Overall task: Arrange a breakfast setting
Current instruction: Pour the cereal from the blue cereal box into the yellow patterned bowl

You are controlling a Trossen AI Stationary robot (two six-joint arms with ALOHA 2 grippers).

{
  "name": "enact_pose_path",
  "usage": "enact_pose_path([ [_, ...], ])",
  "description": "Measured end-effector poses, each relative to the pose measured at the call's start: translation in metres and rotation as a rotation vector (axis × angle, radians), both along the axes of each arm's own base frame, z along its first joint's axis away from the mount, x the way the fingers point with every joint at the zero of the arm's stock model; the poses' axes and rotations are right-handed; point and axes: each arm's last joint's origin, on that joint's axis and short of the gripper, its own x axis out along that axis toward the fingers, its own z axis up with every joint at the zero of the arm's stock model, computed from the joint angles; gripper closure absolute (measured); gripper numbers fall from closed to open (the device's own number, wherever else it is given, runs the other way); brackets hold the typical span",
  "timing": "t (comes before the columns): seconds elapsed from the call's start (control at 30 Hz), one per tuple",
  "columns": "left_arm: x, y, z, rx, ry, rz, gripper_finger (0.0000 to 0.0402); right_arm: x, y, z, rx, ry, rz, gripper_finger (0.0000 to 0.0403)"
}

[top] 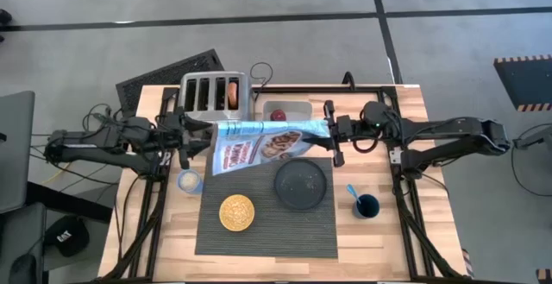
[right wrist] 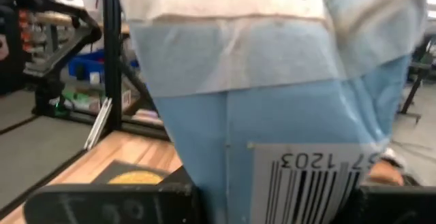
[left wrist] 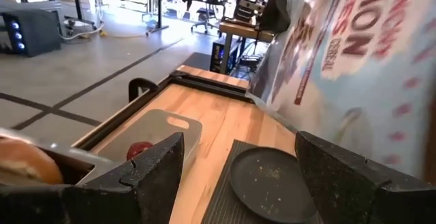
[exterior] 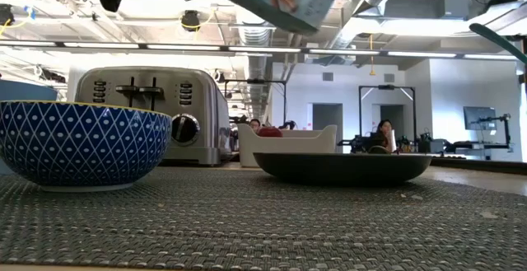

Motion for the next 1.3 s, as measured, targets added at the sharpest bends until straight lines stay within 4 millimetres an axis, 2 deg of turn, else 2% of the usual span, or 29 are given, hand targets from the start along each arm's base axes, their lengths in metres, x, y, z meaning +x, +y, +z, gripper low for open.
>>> enact_pose_path([
  [0.37,-0.002,0.001,0.000,-0.021,-0.008,0.028,0.0135,-0.021,0.015,-0.002,0.013,0.144,0.037,0.0309],
  [0.7,0.001,0.001,-0.002,-0.033,0.011,0.053,0.0135,-0.020,0.034,-0.015,-0.017,0.267,0.039,0.0309],
  [0.9,0.001,0.001,-0.002,-0.034,0.013,0.059,0.0135,-0.012,0.045,-0.010,-0.030,0.336,0.062,0.0319],
  [1.3,0.001,0.001,-0.004,-0.040,0.024,0.060,0.0135,0.035,0.064,0.011,-0.102,0.547,0.082,0.0320],
])
